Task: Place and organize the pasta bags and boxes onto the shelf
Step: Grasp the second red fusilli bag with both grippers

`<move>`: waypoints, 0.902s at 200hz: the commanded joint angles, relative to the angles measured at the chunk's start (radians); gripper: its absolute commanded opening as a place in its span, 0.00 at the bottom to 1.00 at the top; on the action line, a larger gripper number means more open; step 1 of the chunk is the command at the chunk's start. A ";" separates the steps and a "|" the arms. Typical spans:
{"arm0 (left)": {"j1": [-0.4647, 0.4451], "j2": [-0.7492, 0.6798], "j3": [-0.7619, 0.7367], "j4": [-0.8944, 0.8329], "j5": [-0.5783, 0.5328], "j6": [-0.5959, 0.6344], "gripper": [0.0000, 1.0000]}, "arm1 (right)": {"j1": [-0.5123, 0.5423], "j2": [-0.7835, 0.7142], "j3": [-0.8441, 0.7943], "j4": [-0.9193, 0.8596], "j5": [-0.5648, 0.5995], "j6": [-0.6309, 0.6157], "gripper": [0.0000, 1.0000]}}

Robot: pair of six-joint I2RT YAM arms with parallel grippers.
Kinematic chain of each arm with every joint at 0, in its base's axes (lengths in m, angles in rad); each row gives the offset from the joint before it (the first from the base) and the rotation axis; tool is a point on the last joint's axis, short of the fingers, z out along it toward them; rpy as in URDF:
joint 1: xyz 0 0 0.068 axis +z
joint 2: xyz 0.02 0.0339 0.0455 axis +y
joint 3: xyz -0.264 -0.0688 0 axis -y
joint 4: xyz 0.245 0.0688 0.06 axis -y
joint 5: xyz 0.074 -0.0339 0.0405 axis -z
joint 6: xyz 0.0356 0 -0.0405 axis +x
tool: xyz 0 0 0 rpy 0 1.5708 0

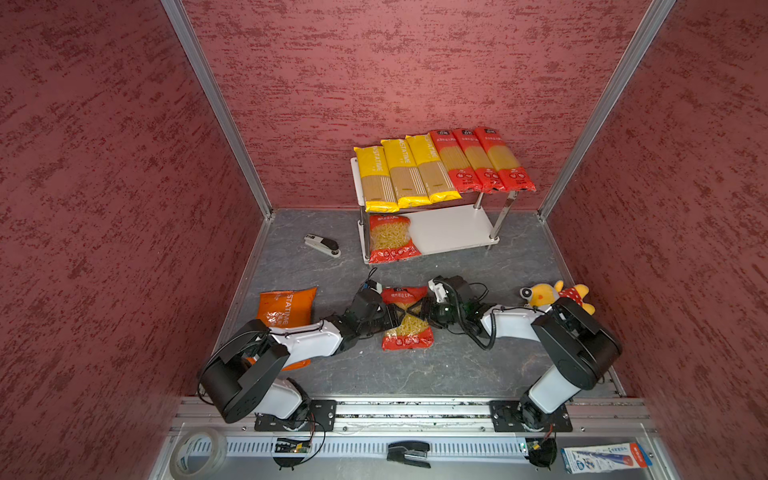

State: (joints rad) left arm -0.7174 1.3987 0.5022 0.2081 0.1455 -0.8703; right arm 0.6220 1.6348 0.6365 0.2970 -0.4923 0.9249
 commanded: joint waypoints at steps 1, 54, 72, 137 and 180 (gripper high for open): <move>0.029 -0.109 -0.032 -0.065 0.038 -0.018 0.68 | -0.020 -0.072 0.010 -0.116 0.012 -0.081 0.66; 0.078 -0.311 -0.095 -0.245 0.023 0.016 0.69 | -0.060 -0.223 -0.048 -0.290 0.071 -0.126 0.71; 0.051 -0.280 -0.109 -0.192 0.026 0.003 0.68 | -0.035 -0.216 -0.085 -0.208 0.058 -0.076 0.71; -0.016 -0.046 -0.074 0.024 0.046 -0.020 0.54 | 0.056 -0.068 -0.044 -0.015 0.035 -0.015 0.58; -0.046 -0.017 -0.052 0.058 0.045 -0.020 0.29 | 0.058 -0.100 -0.067 0.010 0.069 -0.062 0.24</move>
State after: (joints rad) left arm -0.7334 1.3773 0.4248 0.2092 0.1738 -0.9005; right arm 0.6724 1.5612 0.5636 0.2501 -0.4484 0.8890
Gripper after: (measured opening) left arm 0.343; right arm 0.296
